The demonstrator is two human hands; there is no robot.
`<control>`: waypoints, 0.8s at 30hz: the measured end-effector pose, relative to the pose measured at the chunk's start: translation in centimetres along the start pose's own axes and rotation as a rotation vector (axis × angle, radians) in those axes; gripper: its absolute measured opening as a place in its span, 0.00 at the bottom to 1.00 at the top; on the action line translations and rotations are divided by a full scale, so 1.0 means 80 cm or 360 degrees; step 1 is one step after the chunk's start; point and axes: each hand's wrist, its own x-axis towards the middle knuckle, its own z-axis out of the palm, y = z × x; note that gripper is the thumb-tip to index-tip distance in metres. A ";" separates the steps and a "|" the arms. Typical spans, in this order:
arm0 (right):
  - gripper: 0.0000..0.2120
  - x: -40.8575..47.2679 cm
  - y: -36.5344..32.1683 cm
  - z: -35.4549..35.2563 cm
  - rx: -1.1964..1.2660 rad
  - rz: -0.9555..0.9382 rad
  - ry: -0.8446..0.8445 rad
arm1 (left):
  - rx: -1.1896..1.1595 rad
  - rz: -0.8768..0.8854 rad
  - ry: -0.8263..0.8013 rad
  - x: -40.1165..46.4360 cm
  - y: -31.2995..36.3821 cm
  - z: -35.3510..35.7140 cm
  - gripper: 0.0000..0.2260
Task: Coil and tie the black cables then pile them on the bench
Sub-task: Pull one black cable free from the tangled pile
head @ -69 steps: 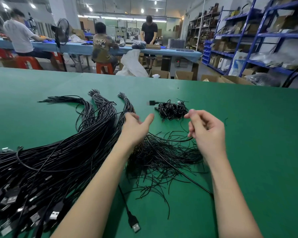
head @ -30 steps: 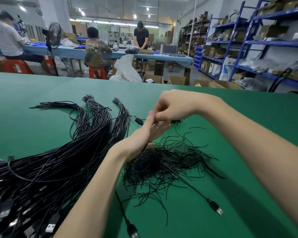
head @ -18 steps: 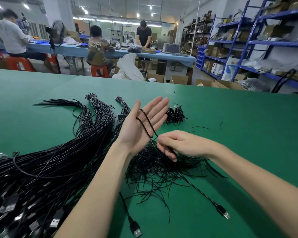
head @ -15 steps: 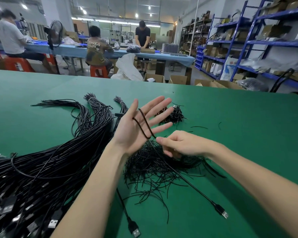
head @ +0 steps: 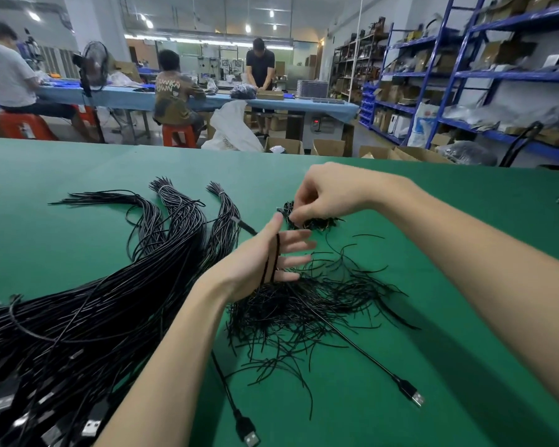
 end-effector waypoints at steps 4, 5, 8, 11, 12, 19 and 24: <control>0.10 -0.025 -0.017 0.035 0.0569 0.0020 0.0311 | -0.0367 0.0182 0.0176 0.002 0.005 -0.009 0.28; 0.10 -0.032 -0.020 0.050 0.0863 0.0040 0.0308 | -0.0509 0.0237 0.0174 0.001 0.007 -0.010 0.29; 0.10 -0.051 -0.027 0.093 0.1615 0.0137 0.0185 | -0.0848 0.0375 0.0099 -0.004 0.014 -0.010 0.30; 0.12 -0.060 -0.023 0.123 0.1980 0.0195 -0.0072 | -0.0987 0.0439 -0.0078 -0.007 0.016 -0.006 0.31; 0.13 -0.062 -0.019 0.130 0.2033 0.0202 -0.0193 | -0.1003 0.0460 -0.0129 -0.008 0.017 -0.005 0.31; 0.14 -0.061 0.038 0.120 0.1559 0.0315 -0.0588 | -0.0630 0.0256 -0.0607 -0.022 0.022 -0.005 0.35; 0.11 -0.037 0.044 0.049 0.1036 0.0437 -0.0680 | -0.0029 -0.0215 -0.0518 -0.015 0.012 0.012 0.35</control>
